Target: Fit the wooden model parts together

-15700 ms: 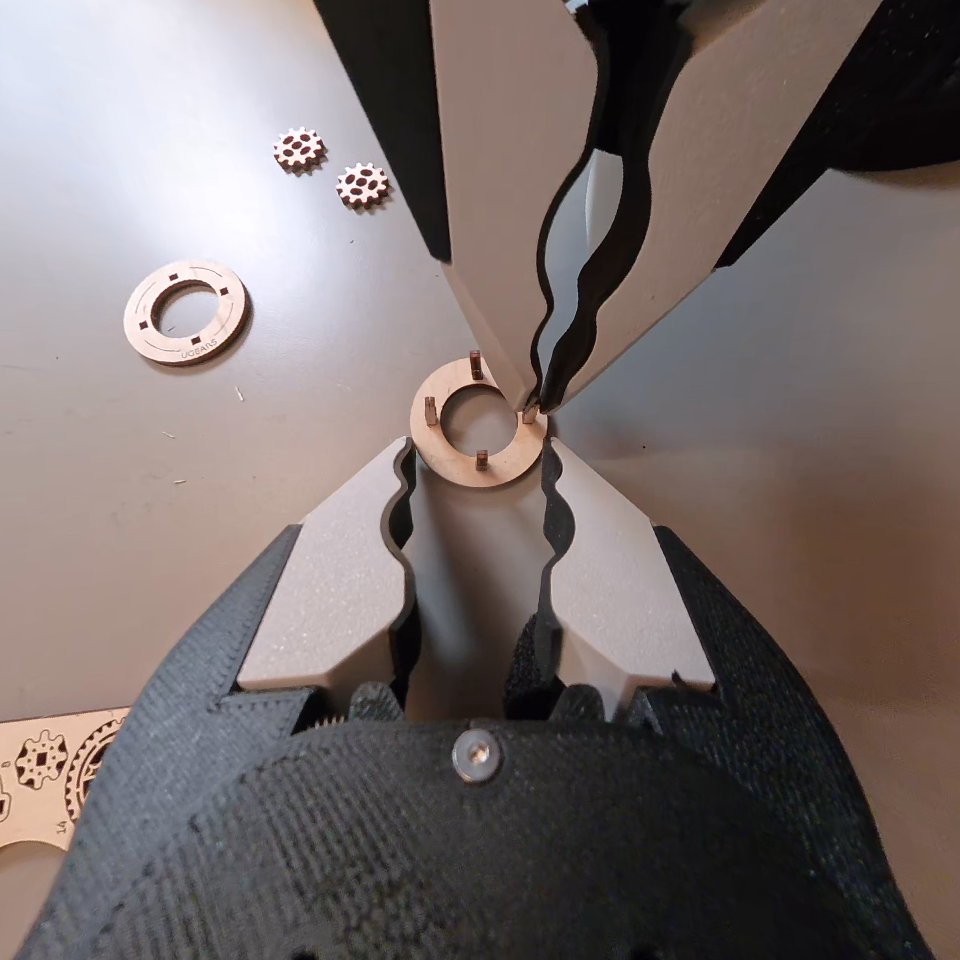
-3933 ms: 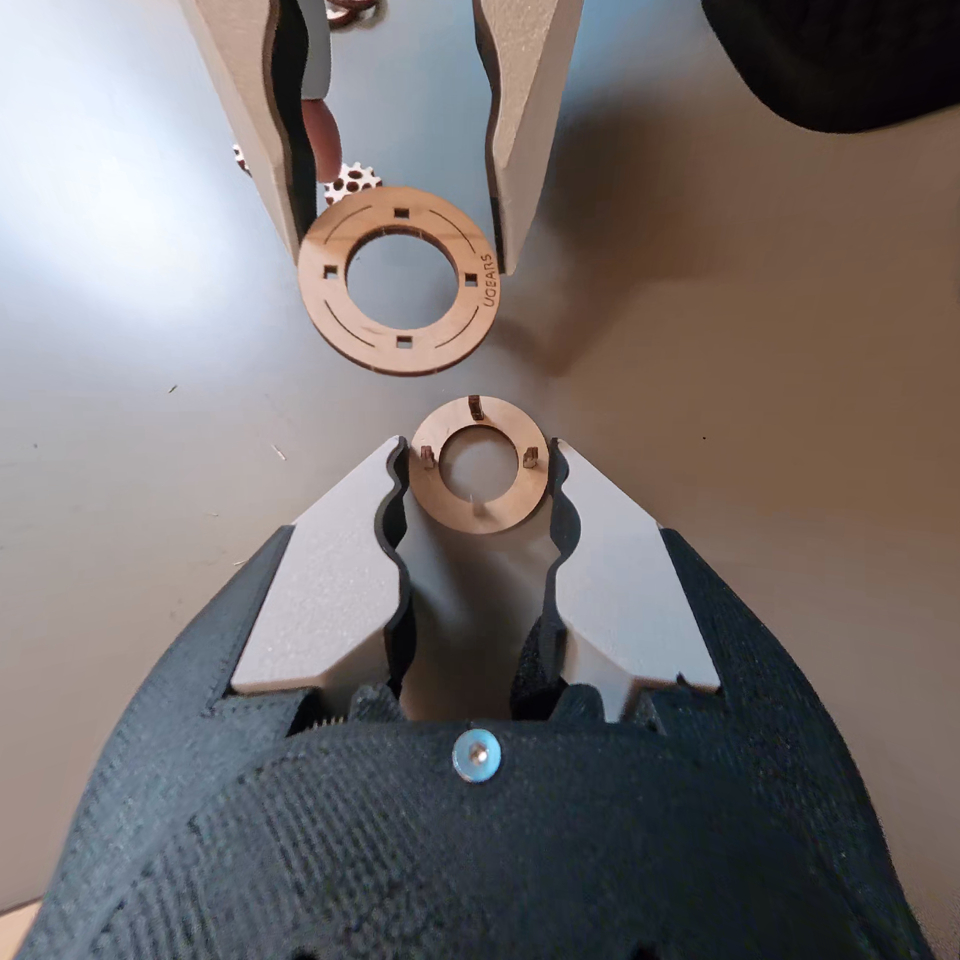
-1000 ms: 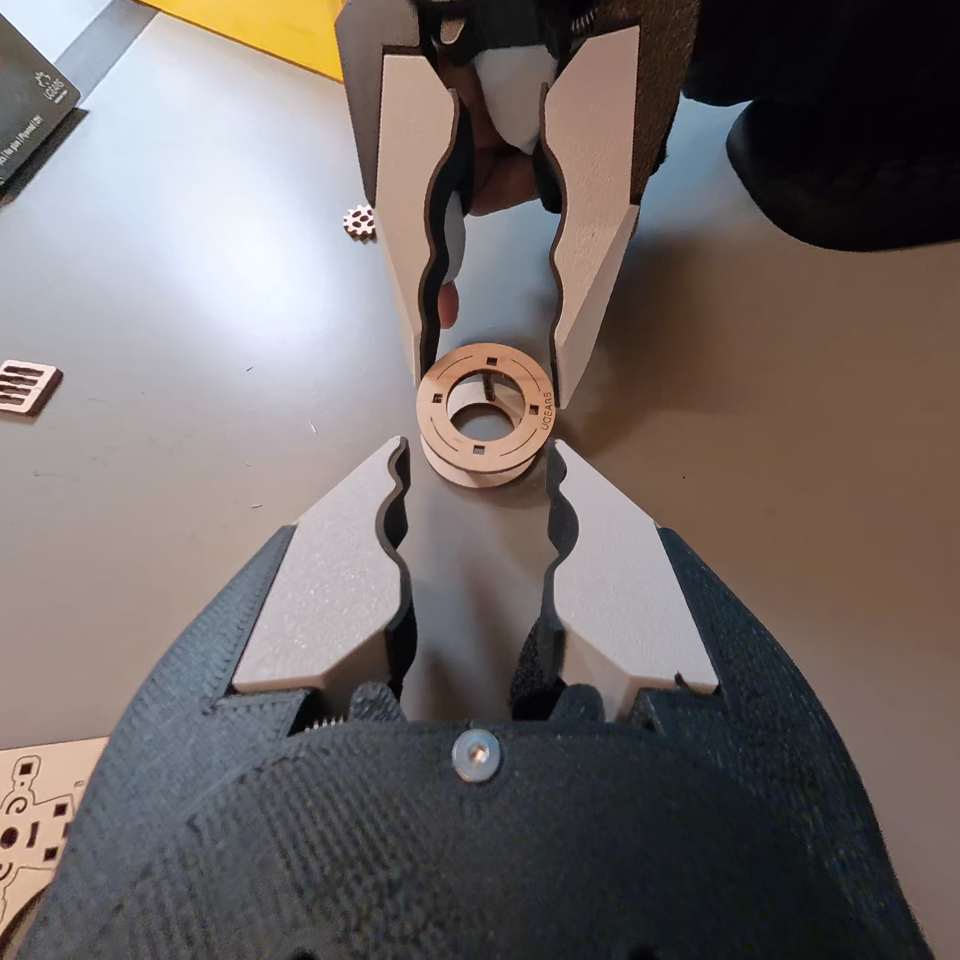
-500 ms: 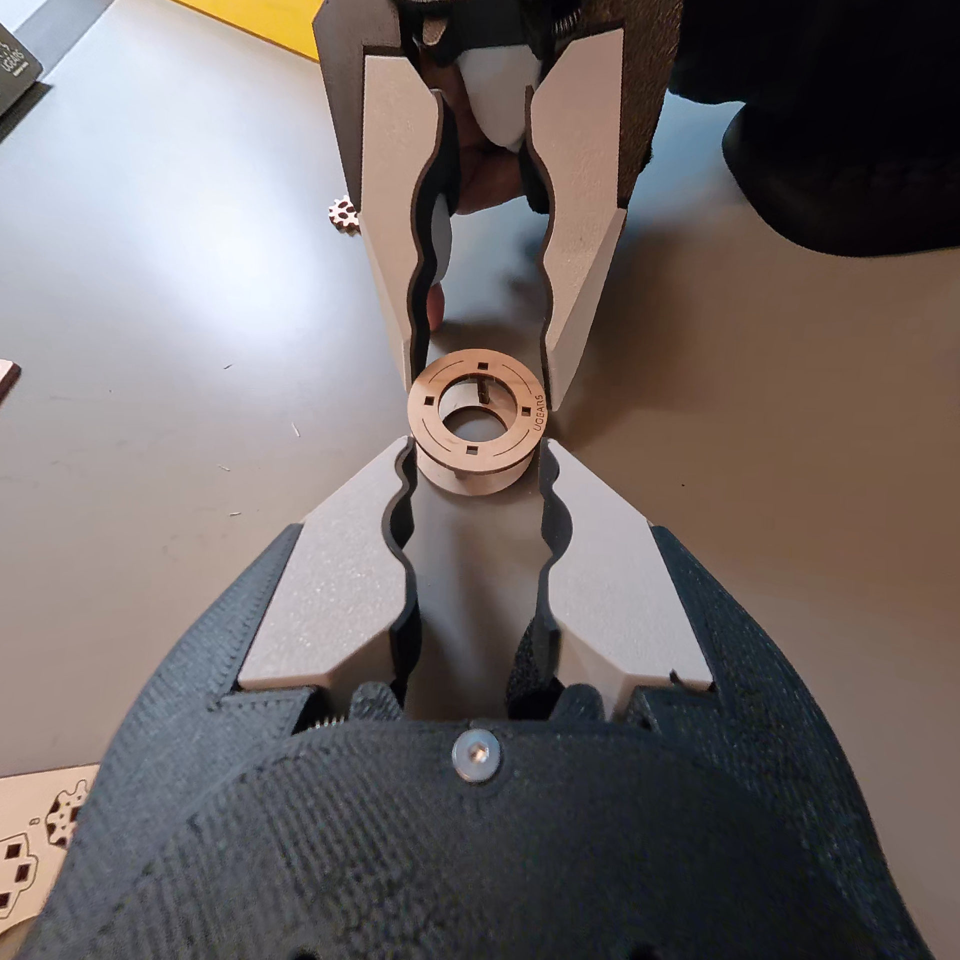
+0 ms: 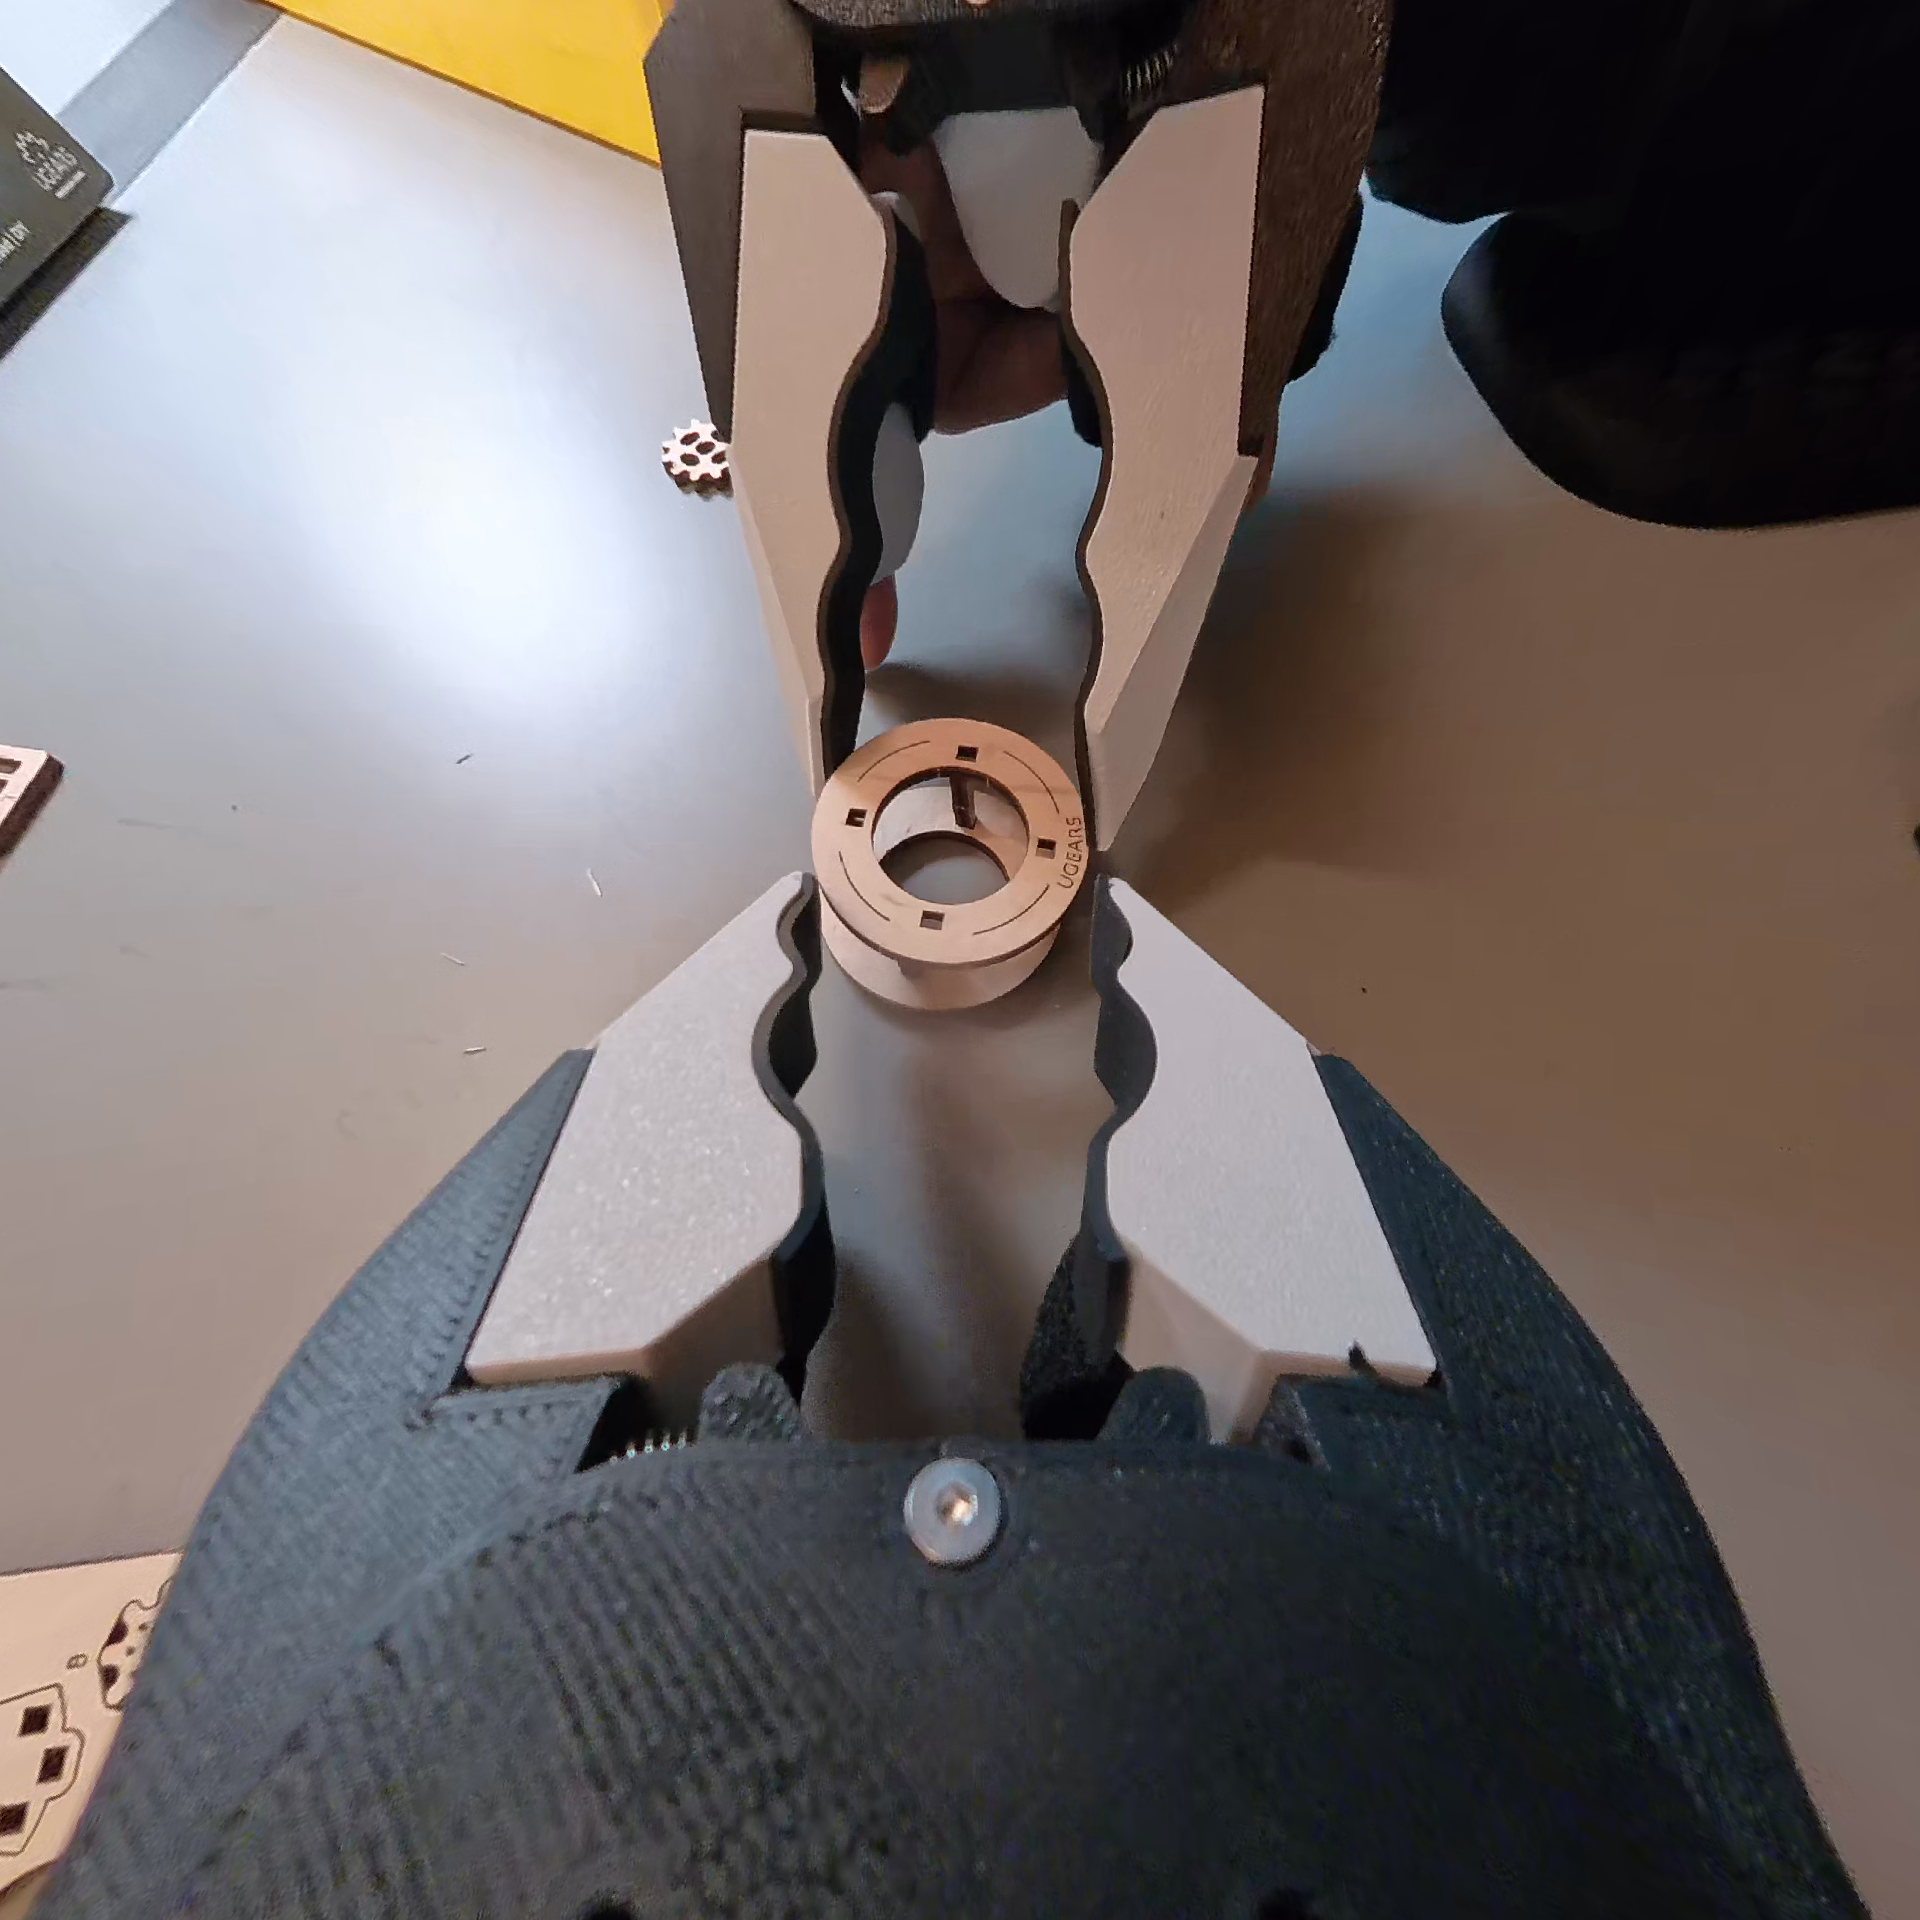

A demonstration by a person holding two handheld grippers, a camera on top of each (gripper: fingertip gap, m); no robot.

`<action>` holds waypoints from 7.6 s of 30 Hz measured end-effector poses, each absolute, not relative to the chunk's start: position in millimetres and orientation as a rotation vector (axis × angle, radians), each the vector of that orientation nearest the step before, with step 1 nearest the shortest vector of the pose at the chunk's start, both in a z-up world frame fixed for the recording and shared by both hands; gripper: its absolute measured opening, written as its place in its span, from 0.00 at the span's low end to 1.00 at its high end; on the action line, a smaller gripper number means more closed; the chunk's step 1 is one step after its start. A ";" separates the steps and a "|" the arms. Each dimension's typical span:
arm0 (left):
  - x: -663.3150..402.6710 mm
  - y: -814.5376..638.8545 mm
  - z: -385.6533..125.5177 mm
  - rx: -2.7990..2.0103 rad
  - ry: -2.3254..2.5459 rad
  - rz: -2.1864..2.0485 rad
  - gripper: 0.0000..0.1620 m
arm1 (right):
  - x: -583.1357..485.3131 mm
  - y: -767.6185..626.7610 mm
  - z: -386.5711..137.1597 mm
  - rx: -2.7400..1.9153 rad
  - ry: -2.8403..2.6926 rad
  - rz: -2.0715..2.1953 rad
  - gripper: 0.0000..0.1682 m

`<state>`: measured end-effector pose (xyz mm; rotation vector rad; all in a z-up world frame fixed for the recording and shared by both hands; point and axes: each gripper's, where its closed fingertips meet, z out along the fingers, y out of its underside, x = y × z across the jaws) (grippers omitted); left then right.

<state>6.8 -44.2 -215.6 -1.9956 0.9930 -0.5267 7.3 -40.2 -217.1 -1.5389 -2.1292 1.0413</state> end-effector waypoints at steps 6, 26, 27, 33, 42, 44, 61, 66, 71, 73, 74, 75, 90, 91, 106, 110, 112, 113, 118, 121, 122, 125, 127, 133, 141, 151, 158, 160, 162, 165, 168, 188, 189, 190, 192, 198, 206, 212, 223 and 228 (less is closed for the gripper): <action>6.1 -42.0 -214.4 -1.993 0.979 -0.522 0.32 | 6.4 -38.3 -215.6 -1.578 -2.098 1.043 0.29; 3.1 -45.8 -218.1 -2.013 0.982 -0.556 0.31 | 5.2 -42.3 -217.3 -1.594 -2.091 1.036 0.29; 3.0 -45.9 -218.3 -2.015 0.981 -0.560 0.31 | 5.1 -42.2 -217.4 -1.594 -2.090 1.039 0.29; 0.3 -44.8 -216.8 -2.011 0.971 -0.559 0.31 | 4.7 -41.4 -217.9 -1.590 -2.087 1.049 0.30; 1.7 -46.5 -206.8 -1.971 0.961 -0.590 0.31 | 6.6 -38.7 -211.1 -1.542 -2.072 1.044 0.32; 3.1 -46.1 -207.2 -1.968 0.964 -0.587 0.31 | 6.5 -39.4 -206.4 -1.507 -2.065 1.050 0.30; 7.9 -43.1 -203.5 -1.933 0.955 -0.599 0.29 | 5.1 -41.9 -207.8 -1.420 -2.065 1.050 0.22; 3.0 -40.3 -205.5 -1.949 0.926 -0.603 0.31 | 4.6 -40.2 -205.4 -1.380 -2.059 1.033 0.23; 4.0 -41.6 -209.9 -1.967 0.938 -0.610 0.32 | 5.6 -40.0 -205.9 -1.385 -2.072 1.001 0.31; 3.8 -41.3 -209.8 -1.969 0.934 -0.611 0.31 | 5.1 -40.5 -207.7 -1.384 -2.078 0.985 0.33; 3.7 -41.1 -210.0 -1.971 0.933 -0.611 0.31 | 4.8 -41.2 -208.9 -1.387 -2.083 0.981 0.33; 3.5 -40.8 -210.3 -1.972 0.931 -0.609 0.31 | 4.5 -41.5 -210.3 -1.391 -2.086 0.975 0.33; 4.8 -40.7 -218.5 -2.064 0.885 -0.659 0.32 | 3.6 -38.1 -215.7 -1.459 -2.069 1.015 0.28; 4.8 -40.8 -218.6 -2.065 0.884 -0.662 0.32 | 3.6 -38.1 -215.8 -1.464 -2.068 1.018 0.28; 1.4 -39.8 -199.4 -1.981 0.850 -0.689 0.31 | 2.8 -39.2 -197.5 -1.413 -2.020 1.058 0.27; 4.7 -42.5 -207.6 -2.005 0.901 -0.654 0.29 | 2.8 -42.0 -207.7 -1.429 -2.060 1.021 0.27; 6.3 -44.4 -208.9 -2.004 0.919 -0.654 0.27 | 3.5 -44.7 -208.3 -1.429 -2.070 1.036 0.26; 6.4 -44.7 -208.7 -2.003 0.921 -0.654 0.27 | 3.4 -44.6 -207.9 -1.426 -2.069 1.034 0.26; 6.6 -44.9 -202.4 -1.969 0.920 -0.662 0.28 | 3.4 -45.6 -201.5 -1.403 -2.055 1.063 0.26; 8.5 -48.5 -195.7 -1.942 0.915 -0.715 0.30 | 4.0 -45.1 -199.0 -1.416 -2.042 1.089 0.29; 7.8 -48.4 -194.3 -1.940 0.903 -0.727 0.30 | 4.5 -44.4 -199.7 -1.429 -2.041 1.094 0.31; 3.2 -45.6 -198.0 -1.964 0.883 -0.714 0.32 | 4.7 -43.3 -204.4 -1.449 -2.049 1.078 0.34; 3.2 -45.7 -200.9 -1.974 0.888 -0.710 0.33 | 4.0 -44.8 -206.9 -1.448 -2.061 1.066 0.35; 6.0 -48.0 -208.9 -2.003 0.919 -0.700 0.33 | 2.7 -45.5 -211.0 -1.443 -2.073 1.038 0.30; 2.6 -47.1 -208.8 -2.009 0.915 -0.680 0.31 | 0.0 -47.5 -212.3 -1.431 -2.072 1.033 0.29; 3.1 -48.2 -205.6 -1.982 0.926 -0.681 0.34 | 7.5 -43.6 -210.2 -1.412 -2.103 0.992 0.34; 5.7 -50.5 -211.8 -1.994 0.976 -0.641 0.33 | 3.6 -46.4 -216.0 -1.405 -2.115 0.963 0.30; 4.9 -50.0 -212.0 -1.997 0.976 -0.631 0.32 | 2.9 -46.8 -215.1 -1.401 -2.111 0.972 0.30; 4.1 -50.0 -211.6 -1.998 0.975 -0.629 0.31 | 2.0 -47.2 -214.3 -1.392 -2.110 0.977 0.30; 2.8 -50.1 -211.3 -2.000 0.977 -0.623 0.31 | 1.5 -47.6 -214.3 -1.386 -2.116 0.984 0.30; 2.8 -50.3 -211.8 -2.002 0.979 -0.621 0.31 | 1.7 -47.4 -216.3 -1.386 -2.124 0.988 0.30; 4.5 -50.6 -212.3 -2.005 0.983 -0.625 0.31 | 6.6 -45.2 -216.1 -1.376 -2.149 1.011 0.30; 4.8 -50.7 -211.9 -2.003 0.983 -0.624 0.31 | 6.7 -45.1 -215.3 -1.374 -2.146 1.013 0.30; 4.8 -50.6 -211.5 -2.001 0.984 -0.623 0.31 | 6.9 -45.4 -214.5 -1.372 -2.145 1.015 0.30; 4.6 -50.3 -211.3 -2.001 0.981 -0.624 0.31 | 6.7 -45.3 -213.1 -1.366 -2.140 1.010 0.30; 5.8 -50.9 -212.3 -2.003 0.986 -0.625 0.31 | 7.1 -45.4 -213.0 -1.364 -2.141 0.997 0.29; 6.2 -51.3 -213.4 -2.005 0.988 -0.629 0.31 | 7.9 -45.3 -213.3 -1.365 -2.142 0.993 0.29; 4.3 -48.7 -210.0 -1.993 0.967 -0.624 0.31 | 8.3 -46.1 -212.8 -1.365 -2.143 1.003 0.29; 8.7 -47.7 -211.1 -1.989 0.953 -0.653 0.30 | 9.1 -45.5 -214.1 -1.371 -2.147 0.996 0.29; 9.0 -46.8 -211.2 -1.987 0.952 -0.647 0.30 | 9.2 -44.6 -214.4 -1.378 -2.142 0.995 0.28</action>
